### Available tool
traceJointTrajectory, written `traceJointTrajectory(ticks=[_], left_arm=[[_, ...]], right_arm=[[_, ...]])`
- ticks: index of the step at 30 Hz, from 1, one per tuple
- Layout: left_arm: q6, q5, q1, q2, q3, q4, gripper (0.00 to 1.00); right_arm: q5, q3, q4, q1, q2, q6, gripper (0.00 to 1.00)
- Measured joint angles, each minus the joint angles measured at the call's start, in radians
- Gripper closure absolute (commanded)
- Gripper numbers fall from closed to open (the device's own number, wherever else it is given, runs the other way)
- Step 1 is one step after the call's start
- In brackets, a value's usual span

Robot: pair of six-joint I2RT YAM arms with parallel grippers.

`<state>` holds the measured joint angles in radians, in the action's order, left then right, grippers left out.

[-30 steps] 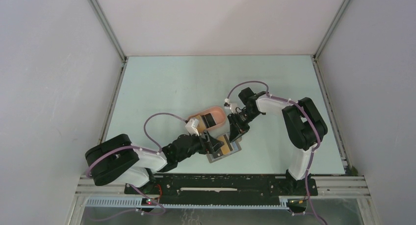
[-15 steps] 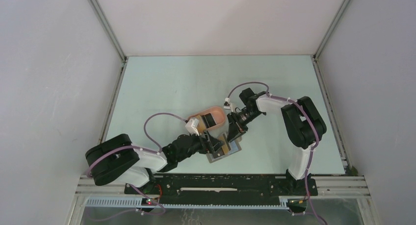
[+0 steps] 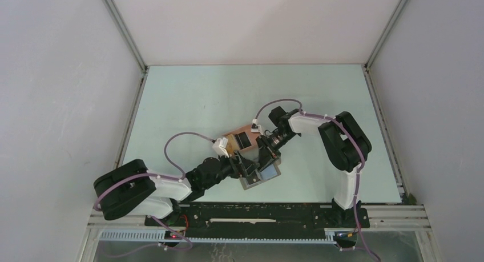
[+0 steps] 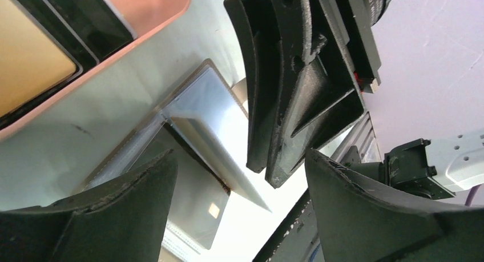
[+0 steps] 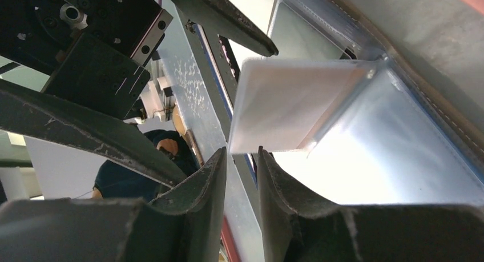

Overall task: Put the credit cards into the card holder
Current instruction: Turn over the card holder at the center of the board.

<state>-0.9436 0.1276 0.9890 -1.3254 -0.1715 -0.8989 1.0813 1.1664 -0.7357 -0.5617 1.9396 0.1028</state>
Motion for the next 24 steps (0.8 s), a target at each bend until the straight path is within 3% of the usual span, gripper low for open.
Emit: traceJointTrajectory(ticks=[10,17,24], left_arm=[[-0.011,0.019,0.0,0.023,0.035,0.003,0.15],[-0.018,0.029,0.0,0.058,0.045,0.026,0.28],[-0.009,0.087,0.002,0.244,0.045,0.225,0.3]], right_arm=[[0.02,0.023,-0.017,-0.036,0.033,0.005,0.64],[-0.013,0.023,-0.031,-0.031,0.031,0.023,0.66],[-0.149,0.023,-0.04,-0.002,-0.092,0.067,0.67]])
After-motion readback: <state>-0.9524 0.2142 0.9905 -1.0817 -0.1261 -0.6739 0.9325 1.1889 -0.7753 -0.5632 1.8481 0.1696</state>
